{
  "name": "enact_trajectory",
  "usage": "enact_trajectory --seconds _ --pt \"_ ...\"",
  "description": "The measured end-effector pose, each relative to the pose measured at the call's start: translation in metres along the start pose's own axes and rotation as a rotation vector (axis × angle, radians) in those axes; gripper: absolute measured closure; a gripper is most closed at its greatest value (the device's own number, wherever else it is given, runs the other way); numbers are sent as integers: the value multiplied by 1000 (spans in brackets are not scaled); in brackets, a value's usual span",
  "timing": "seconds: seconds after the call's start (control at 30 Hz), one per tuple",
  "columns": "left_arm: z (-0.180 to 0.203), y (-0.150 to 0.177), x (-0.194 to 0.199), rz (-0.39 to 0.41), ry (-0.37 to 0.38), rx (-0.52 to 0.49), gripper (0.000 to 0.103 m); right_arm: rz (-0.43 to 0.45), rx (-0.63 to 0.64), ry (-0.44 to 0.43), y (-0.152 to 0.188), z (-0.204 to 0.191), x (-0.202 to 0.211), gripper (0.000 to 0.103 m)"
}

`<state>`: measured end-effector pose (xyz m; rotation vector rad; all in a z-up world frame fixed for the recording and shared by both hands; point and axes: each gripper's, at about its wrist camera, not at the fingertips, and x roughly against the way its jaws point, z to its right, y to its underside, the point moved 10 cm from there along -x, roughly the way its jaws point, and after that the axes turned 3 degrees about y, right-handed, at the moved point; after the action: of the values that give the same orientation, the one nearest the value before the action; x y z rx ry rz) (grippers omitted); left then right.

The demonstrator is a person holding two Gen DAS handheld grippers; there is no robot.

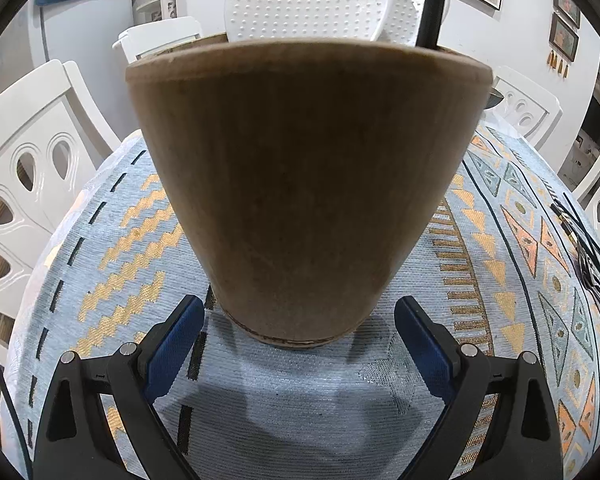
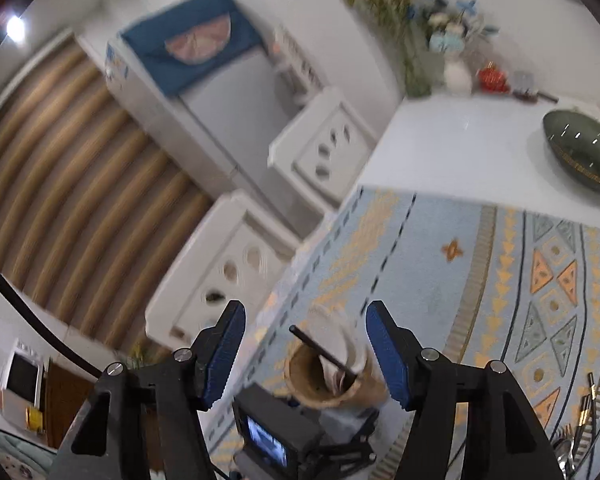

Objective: Organize utensils
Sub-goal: 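Return the open right tool to the chopstick pile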

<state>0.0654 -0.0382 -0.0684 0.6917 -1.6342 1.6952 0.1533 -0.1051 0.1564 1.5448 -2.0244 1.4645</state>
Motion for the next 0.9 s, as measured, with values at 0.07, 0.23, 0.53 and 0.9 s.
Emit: enact_trajectory --seconds 0.07,0.23,0.53,0.9 --pt "0 0 -1 -3 0 1 7 52 -27 4 -9 5 16 42" --pt "-1 0 -1 -4 -1 0 7 200 -22 108 -27 24 70 42" --pt "-4 -1 -3 -13 -2 3 7 573 51 705 -22 78 222 9" --pt "-9 -1 -6 -26 -6 0 7 226 -350 822 64 246 217 18"
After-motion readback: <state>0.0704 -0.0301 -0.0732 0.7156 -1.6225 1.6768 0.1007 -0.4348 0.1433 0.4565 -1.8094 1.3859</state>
